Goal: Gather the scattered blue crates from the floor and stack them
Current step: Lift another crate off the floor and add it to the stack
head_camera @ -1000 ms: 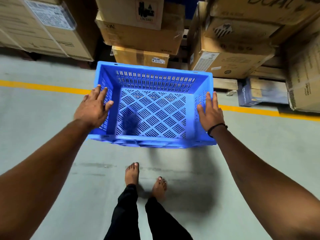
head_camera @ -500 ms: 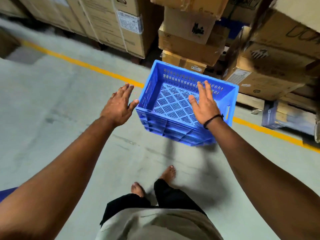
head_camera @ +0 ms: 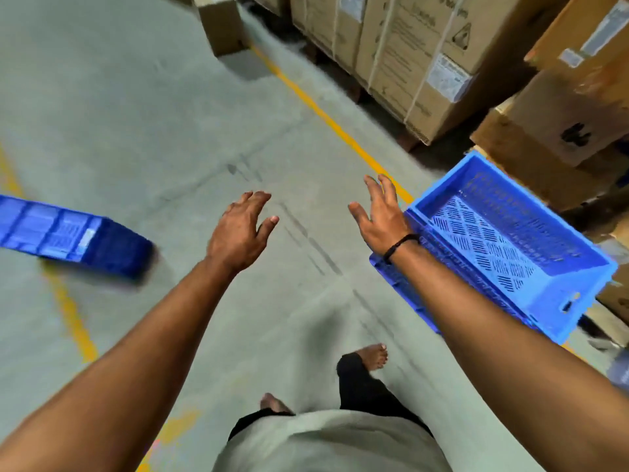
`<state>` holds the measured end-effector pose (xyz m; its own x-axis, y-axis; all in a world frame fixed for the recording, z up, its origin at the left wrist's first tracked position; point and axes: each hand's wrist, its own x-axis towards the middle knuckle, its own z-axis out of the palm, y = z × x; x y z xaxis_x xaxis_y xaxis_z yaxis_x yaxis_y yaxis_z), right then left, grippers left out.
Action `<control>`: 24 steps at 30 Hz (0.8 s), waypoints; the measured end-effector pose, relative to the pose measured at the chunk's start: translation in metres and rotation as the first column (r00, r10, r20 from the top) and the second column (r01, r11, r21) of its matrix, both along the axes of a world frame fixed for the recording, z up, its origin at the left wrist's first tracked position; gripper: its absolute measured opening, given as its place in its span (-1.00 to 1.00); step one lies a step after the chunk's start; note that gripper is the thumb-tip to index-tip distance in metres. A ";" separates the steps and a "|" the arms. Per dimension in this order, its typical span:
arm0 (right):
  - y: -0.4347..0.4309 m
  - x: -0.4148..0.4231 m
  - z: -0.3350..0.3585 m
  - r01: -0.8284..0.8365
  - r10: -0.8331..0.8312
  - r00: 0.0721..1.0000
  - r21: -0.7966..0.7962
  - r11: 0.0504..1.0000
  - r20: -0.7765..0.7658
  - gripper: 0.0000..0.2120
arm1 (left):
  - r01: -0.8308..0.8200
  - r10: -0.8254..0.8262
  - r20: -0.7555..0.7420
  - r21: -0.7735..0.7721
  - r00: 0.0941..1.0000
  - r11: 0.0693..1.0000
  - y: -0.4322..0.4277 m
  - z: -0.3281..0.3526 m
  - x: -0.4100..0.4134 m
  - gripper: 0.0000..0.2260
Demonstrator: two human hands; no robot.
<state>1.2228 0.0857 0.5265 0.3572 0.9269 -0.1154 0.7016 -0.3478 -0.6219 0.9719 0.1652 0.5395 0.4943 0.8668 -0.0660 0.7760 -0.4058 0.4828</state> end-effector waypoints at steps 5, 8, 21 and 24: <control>0.031 -0.126 0.006 -0.153 0.154 0.988 0.029 0.988 -0.031 -0.42 | -0.233 0.233 0.017 -0.006 0.972 0.972 -0.019 0.006 -0.152 -0.54; 0.052 -0.195 0.008 -0.235 0.236 0.970 0.031 0.972 -0.048 -0.41 | -0.365 0.365 0.024 0.025 0.931 0.931 -0.024 0.016 -0.246 -0.54; 0.181 -0.378 -0.020 -0.442 0.442 0.897 -0.018 0.897 -0.008 -0.43 | -0.568 0.568 0.007 0.018 0.823 0.823 0.073 -0.008 -0.438 -0.55; 0.231 -0.417 -0.034 -0.475 0.476 0.879 -0.058 0.878 0.006 -0.44 | -0.607 0.607 -0.021 0.000 0.795 0.795 0.112 -0.019 -0.482 -0.54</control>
